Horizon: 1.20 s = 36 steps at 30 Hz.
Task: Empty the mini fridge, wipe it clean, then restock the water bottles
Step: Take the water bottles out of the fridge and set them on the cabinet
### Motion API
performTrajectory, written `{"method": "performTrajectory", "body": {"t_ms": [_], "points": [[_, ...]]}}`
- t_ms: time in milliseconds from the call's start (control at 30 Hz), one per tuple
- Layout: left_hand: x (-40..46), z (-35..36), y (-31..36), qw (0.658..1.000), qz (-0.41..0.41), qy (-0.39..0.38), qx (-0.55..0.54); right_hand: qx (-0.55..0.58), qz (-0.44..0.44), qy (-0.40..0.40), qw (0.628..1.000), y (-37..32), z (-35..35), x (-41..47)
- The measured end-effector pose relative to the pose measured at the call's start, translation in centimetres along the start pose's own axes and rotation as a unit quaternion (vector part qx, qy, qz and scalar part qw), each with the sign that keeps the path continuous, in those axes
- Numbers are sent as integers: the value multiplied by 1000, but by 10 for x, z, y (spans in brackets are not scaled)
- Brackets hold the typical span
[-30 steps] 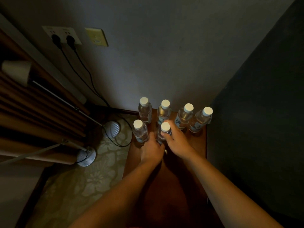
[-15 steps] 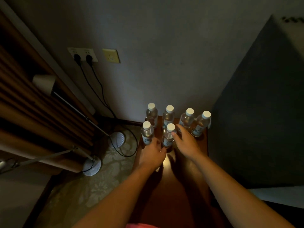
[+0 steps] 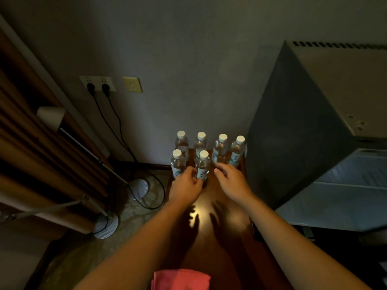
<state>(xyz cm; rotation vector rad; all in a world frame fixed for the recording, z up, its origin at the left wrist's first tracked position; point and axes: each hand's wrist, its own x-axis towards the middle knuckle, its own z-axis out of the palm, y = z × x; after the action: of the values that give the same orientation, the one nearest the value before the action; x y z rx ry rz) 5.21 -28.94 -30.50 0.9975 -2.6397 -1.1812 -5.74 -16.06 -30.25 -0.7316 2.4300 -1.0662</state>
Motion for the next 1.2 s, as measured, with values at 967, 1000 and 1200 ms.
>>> {"method": "performTrajectory", "body": {"t_ms": [967, 1000, 1200], "points": [[-122, 107, 104, 999, -7, 43, 25, 86, -67, -38, 993, 77, -103, -137], [-126, 113, 111, 999, -5, 44, 26, 92, -69, -35, 993, 84, -111, -142], [-141, 155, 158, 1000, 4, 8, 21, 113, -35, 1, 993, 126, -164, -160]]}}
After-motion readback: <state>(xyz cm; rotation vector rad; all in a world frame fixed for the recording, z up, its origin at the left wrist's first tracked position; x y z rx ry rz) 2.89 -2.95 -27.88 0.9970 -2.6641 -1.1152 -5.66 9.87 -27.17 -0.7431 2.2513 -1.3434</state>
